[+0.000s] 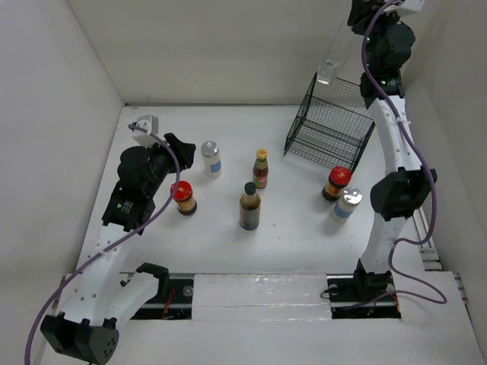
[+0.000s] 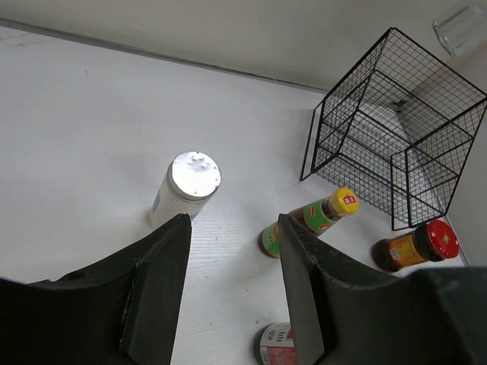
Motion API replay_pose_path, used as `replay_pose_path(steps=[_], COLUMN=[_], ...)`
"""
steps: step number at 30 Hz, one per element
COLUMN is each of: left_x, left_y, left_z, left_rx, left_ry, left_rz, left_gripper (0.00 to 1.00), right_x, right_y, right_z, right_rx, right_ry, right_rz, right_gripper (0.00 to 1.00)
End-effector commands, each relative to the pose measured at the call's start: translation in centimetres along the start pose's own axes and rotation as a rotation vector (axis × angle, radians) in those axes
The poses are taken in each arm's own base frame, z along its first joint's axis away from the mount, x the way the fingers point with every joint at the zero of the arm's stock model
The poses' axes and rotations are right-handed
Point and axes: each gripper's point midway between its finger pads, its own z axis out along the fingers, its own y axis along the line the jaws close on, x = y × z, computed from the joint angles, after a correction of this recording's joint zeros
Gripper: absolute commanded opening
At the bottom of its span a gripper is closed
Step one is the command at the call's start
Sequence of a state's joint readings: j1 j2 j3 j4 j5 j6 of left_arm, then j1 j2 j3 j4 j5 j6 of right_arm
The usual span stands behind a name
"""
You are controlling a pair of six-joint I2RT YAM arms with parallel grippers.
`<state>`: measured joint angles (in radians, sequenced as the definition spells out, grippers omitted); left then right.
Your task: Organize the condiment bottles
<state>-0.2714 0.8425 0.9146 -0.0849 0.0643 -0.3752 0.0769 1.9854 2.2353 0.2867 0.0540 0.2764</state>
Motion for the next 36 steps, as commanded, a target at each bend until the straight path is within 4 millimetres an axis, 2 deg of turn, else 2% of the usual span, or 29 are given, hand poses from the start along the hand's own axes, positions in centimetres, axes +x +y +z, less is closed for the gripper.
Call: replay_pose_path(steps=[1,10,11,16,17,19,21,22,24,25,28,29,31,34,36], left_x=[-0.9,-1.1,-0.9,-0.9,-0.9,-0.9,-0.7,-0.7,-0.7,-0.7,-0.5,-0.5,-0.5,-0.2,-0.2], left_y=[-0.9,-1.0,-0.8,-0.8,-0.8,-0.8,-0.7,-0.7,-0.6,-0.6,-0.5,-0.5,-0.5,-0.5,-0.5], left_z=[0.3,0.4,0.6,0.6,0.6,0.6,0.8,0.8,0.9,0.9,1.1,1.1,1.1,1.3,1.3], left_rx=[0.055,0.059,0.055,0.055,0.055,0.055,0.051,0.051,0.042,0.042,0.039,0.039,0.039,0.043,0.043], left_ry=[-0.033,-0.041,-0.033,-0.033,-0.033,-0.033,-0.024,-0.024,-0.028,-0.028,-0.020,-0.020,-0.020,-0.008,-0.008], left_rz=[0.002,0.002,0.002,0.002,0.002,0.002,0.001,0.001,0.001,0.001,0.000,0.000,0.000,0.000,0.000], left_gripper=[0.45,0.45,0.45,0.45,0.45,0.45,0.45,0.45,0.45,0.45,0.45,0.45,0.45,0.45,0.45], right_x=[-5.8,-2.8,-3.0,-0.1,-0.2,1.5,1.5,3.1,3.5,4.5,6.2,7.8,8.6,12.0,13.5], right_y=[0.9,-1.4,-1.5,-2.5,-2.1,-2.8,-2.4,-3.0,-2.8,-3.4,-2.9,-3.6,-3.5,-3.6,-4.1], right_z=[0.3,0.9,0.8,1.2,1.2,1.4,1.3,1.3,1.2,0.9,0.6,0.2,-0.3,-1.9,-2.5], right_rx=[-0.011,0.083,0.089,0.127,0.130,0.146,0.145,0.160,0.162,0.176,0.174,0.192,0.194,0.213,0.219], right_ry=[-0.162,-0.150,-0.161,-0.130,-0.141,-0.119,-0.132,-0.111,-0.114,-0.099,-0.083,-0.050,-0.050,0.008,0.036], right_rz=[-0.009,-0.058,-0.057,-0.064,-0.057,-0.069,-0.061,-0.065,-0.071,-0.086,-0.103,-0.110,-0.114,-0.127,-0.134], right_gripper=[0.01,0.00,0.00,0.00,0.00,0.00,0.00,0.00,0.00,0.00,0.00,0.00,0.00,0.01,0.01])
